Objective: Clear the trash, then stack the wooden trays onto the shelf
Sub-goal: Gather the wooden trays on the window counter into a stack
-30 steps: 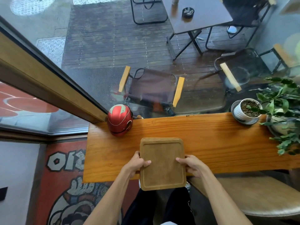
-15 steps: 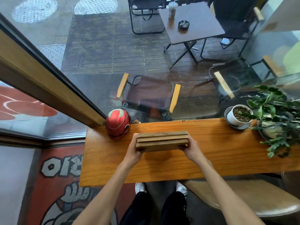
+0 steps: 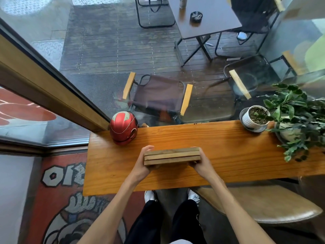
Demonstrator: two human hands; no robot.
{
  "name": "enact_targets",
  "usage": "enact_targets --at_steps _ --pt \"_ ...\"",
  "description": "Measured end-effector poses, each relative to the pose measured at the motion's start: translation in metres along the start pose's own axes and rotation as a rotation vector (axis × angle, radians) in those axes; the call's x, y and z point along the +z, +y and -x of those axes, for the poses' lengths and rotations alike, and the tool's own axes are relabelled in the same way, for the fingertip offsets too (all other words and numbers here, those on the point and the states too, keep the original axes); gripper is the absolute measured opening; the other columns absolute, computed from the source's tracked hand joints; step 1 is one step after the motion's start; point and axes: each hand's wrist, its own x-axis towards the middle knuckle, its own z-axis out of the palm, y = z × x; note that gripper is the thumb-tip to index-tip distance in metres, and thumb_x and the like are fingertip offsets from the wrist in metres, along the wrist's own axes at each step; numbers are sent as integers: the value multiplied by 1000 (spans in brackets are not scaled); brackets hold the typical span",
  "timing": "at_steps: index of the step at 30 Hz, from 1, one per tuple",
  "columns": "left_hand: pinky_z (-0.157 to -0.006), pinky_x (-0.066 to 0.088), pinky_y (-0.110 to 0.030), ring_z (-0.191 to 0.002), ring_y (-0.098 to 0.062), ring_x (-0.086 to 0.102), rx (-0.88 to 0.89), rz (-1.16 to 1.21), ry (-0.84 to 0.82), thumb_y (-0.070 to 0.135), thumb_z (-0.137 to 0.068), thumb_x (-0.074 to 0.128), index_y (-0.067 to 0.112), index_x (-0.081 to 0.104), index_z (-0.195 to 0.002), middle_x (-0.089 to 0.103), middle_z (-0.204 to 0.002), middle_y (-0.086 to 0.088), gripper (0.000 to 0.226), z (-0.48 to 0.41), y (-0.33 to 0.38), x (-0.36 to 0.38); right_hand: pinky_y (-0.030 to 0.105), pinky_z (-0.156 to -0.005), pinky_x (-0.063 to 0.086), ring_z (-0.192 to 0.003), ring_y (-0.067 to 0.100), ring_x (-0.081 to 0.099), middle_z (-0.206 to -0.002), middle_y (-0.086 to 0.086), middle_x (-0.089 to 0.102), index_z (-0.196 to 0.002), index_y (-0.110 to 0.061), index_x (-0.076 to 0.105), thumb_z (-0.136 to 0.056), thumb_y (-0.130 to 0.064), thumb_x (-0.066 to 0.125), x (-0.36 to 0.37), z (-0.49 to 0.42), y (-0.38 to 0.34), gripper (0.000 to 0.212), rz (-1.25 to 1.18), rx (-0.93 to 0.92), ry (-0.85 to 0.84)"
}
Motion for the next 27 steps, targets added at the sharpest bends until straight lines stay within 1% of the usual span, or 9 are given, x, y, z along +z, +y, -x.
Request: enact_targets --at_steps 3,5,7,10,14,18,21,23,27 --pt "-93 53 -29 -117 -5 54 -43 33 -3 -8 -75 78 24 37 -142 48 -135 5 85 7 3 2 48 -111 39 -132 24 44 -141 8 48 -151 -16 29 -78 6 75 3 4 -1 89 -137 83 -63" --pt "-85 55 -24 -112 7 56 -75 92 -1 -12 -75 75 26 34 -144 48 -131 11 89 8 4 8 48 -113 37 -132 21 43 -138 3 48 -155 -19 20 -78 8 75 8 6 -3 99 -212 137 -70" --pt "-81 57 -24 -110 11 56 -109 157 9 -15 -76 72 26 32 -146 47 -130 13 90 8 3 10 50 -111 40 -133 23 44 -134 1 50 -155 -19 18 -78 12 72 10 7 -3 99 -261 157 -55" --pt "-92 56 -37 -123 -12 53 -132 170 -16 -14 -78 71 29 31 -148 46 -138 4 91 10 1 9 50 -112 38 -136 20 38 -139 -4 43 -156 -19 14 -78 11 72 10 10 -5 101 -269 167 -86" --pt "-78 59 -29 -111 -16 58 -146 192 50 -16 -81 66 28 35 -146 49 -134 -5 85 9 3 13 52 -112 38 -136 24 41 -147 7 43 -156 -18 15 -79 12 71 13 13 -5 100 -270 156 -26" --pt "-94 55 -40 -116 -15 55 -133 127 15 -14 -83 64 25 30 -148 46 -136 -3 83 6 0 12 54 -114 35 -141 27 37 -152 12 39 -156 -18 10 -81 13 67 14 14 -5 99 -252 147 -69" --pt "-75 59 -26 -97 -8 61 -141 164 57 -14 -86 63 25 34 -144 50 -124 -5 76 5 1 13 40 -111 40 -136 21 39 -150 14 40 -156 -13 13 -82 19 62 14 14 -7 94 -241 119 -23" --pt "-79 59 -29 -104 -13 57 -145 111 -13 -13 -84 65 26 28 -146 49 -124 -4 82 4 2 6 29 -107 43 -135 20 39 -149 14 42 -155 -14 13 -83 17 63 8 12 -8 93 -192 85 -106" --pt "-79 57 -25 -112 -16 52 -112 34 -65 -13 -81 68 19 27 -144 47 -128 -8 81 0 -4 1 45 -116 33 -135 26 42 -141 11 48 -152 -10 24 -82 9 70 0 7 -3 85 -71 -16 -126"
